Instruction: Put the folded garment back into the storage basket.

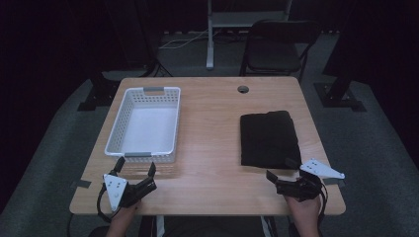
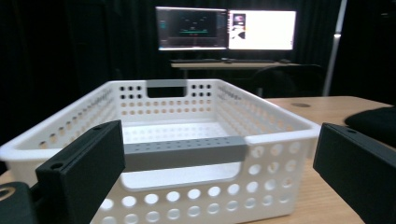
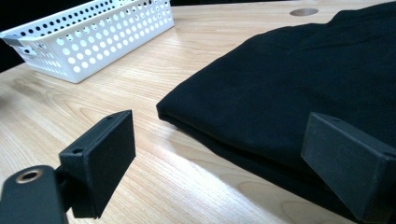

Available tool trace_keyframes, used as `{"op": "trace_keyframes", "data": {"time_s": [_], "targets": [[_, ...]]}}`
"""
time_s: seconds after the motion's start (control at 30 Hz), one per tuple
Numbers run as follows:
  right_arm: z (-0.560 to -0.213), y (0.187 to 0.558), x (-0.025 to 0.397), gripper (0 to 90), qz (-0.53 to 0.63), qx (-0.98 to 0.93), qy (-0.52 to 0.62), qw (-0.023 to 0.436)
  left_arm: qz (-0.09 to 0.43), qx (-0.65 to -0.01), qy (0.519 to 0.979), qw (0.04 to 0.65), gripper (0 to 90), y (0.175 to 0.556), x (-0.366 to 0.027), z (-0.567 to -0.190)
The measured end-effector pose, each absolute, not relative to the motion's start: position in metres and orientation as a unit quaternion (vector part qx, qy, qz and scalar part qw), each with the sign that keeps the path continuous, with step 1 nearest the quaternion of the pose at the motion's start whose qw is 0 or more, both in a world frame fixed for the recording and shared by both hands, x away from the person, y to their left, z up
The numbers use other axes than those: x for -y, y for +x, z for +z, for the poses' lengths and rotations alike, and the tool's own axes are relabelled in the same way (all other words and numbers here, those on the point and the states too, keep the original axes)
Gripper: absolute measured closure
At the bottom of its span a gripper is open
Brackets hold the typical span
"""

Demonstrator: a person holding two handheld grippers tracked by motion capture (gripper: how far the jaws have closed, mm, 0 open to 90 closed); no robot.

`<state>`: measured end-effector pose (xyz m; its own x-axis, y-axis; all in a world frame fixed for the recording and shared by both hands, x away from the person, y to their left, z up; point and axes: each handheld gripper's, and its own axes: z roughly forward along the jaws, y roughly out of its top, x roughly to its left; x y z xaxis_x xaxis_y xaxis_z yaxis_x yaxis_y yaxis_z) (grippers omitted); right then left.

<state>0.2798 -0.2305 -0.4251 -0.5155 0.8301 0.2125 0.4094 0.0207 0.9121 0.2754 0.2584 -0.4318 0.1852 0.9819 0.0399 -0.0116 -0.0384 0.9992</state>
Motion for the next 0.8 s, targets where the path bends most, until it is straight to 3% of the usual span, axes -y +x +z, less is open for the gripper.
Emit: {"op": "trace_keyframes", "data": {"time_s": [0.13,0.8], "targets": [[-0.425,0.281,0.23,10.0,0.536,-0.691,0.449,0.184,0.467,-0.443,0.549,0.533,3.4,0.275,-0.258,-0.432],[-0.389,0.286,0.241,10.0,0.561,-0.674,0.427,0.218,0.461,-0.436,0.554,0.539,3.4,0.275,-0.259,-0.432]]}}
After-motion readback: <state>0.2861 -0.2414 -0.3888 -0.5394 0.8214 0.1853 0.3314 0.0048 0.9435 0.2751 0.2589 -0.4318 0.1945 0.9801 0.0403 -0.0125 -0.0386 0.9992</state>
